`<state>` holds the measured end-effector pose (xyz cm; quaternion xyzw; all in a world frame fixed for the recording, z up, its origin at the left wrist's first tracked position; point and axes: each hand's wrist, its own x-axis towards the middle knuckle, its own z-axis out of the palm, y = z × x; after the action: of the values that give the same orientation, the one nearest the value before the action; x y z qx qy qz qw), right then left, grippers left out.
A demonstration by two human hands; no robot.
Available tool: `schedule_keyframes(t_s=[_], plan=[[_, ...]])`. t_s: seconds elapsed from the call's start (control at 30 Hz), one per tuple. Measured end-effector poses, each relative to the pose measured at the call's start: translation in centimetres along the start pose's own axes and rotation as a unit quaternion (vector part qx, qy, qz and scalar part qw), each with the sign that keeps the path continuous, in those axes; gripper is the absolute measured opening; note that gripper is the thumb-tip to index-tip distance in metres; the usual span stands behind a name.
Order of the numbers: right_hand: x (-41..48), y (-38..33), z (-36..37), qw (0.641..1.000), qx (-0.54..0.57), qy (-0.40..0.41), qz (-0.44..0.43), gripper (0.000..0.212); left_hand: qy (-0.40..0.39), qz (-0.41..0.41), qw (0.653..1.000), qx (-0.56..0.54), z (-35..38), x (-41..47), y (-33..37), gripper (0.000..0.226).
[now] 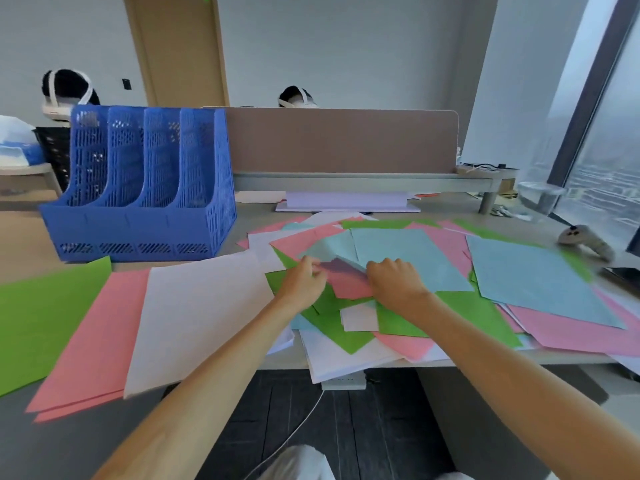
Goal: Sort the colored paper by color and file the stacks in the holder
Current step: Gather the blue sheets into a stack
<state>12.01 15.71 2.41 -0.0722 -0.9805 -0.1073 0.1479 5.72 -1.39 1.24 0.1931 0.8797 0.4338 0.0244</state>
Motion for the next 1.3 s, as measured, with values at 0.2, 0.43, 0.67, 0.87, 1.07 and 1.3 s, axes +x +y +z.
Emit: schedule_keyframes(t_s=[0.2, 0.43, 0.67, 0.87, 1.07, 1.3], plan=[[-0.8, 2.1, -0.1, 0.915, 0.394, 0.004, 0.083, 0.058, -0.048, -0.118, 0.938, -0.321, 1.4, 0.2, 2.2, 0.029], [-2.4, 8.3, 3.8, 0.969, 0.18, -0.152, 0.078, 0.055, -0.041, -0.126, 0.949, -0.285, 1.7, 1.9, 2.4, 0.038], [-3.3, 10.9, 3.4, 0.96, 0.197, -0.031, 0.197, 0.055, -0.026, -0.162, 0.947, -0.276, 2.7, 2.6, 2.6, 0.037], [-3.8, 14.7, 3.9, 0.921, 0.166, -0.11, 0.334, 0.064, -0.026, -0.146, 0.968, -0.202, 3.5, 3.7, 2.2, 0.096], [-3.9, 14.6, 2.8, 0.963, 0.061, -0.048, 0.257, 0.017, -0.047, -0.126, 0.978, -0.162, 3.7, 4.0, 2.1, 0.068], [-4.3, 15.0, 1.2, 0.943, 0.118, 0.091, 0.297, 0.01, -0.065, -0.122, 0.983, -0.118, 2.9, 4.0, 2.1, 0.061]])
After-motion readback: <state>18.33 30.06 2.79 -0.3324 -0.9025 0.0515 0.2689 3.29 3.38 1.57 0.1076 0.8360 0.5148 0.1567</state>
